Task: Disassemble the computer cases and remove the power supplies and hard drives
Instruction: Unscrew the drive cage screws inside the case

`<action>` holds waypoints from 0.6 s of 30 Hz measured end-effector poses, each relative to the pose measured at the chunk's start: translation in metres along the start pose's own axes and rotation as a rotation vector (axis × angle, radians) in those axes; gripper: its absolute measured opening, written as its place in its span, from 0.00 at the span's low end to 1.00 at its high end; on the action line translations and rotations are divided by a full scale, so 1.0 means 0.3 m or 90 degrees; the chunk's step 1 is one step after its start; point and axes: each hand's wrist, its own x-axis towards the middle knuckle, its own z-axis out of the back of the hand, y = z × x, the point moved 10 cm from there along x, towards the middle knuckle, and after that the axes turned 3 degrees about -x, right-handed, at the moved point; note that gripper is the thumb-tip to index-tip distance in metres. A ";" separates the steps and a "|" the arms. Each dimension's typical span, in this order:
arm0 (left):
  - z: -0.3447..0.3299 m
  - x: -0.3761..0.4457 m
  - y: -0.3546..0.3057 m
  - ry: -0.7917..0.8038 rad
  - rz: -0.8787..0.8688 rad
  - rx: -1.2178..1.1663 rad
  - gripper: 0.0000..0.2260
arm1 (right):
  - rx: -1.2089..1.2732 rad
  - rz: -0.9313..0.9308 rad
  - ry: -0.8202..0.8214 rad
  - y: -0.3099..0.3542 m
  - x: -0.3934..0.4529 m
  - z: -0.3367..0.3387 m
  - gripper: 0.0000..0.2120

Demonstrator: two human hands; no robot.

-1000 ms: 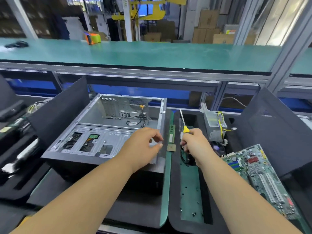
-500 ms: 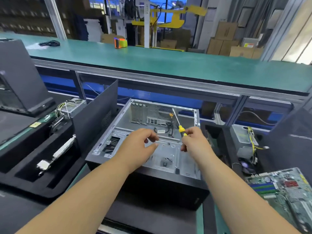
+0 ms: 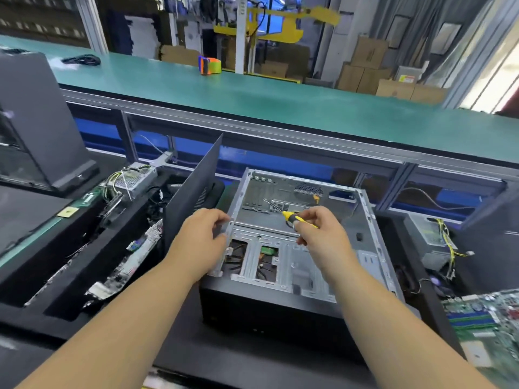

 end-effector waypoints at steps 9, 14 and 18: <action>-0.013 0.039 0.087 0.094 -0.003 -0.066 0.13 | -0.016 0.031 -0.069 0.093 -0.011 -0.077 0.04; -0.051 0.036 0.097 0.144 -0.029 -0.077 0.14 | -0.004 0.027 -0.079 0.105 -0.027 -0.116 0.03; -0.067 0.040 0.094 0.153 -0.034 -0.057 0.17 | -0.015 0.028 -0.082 0.112 -0.025 -0.129 0.03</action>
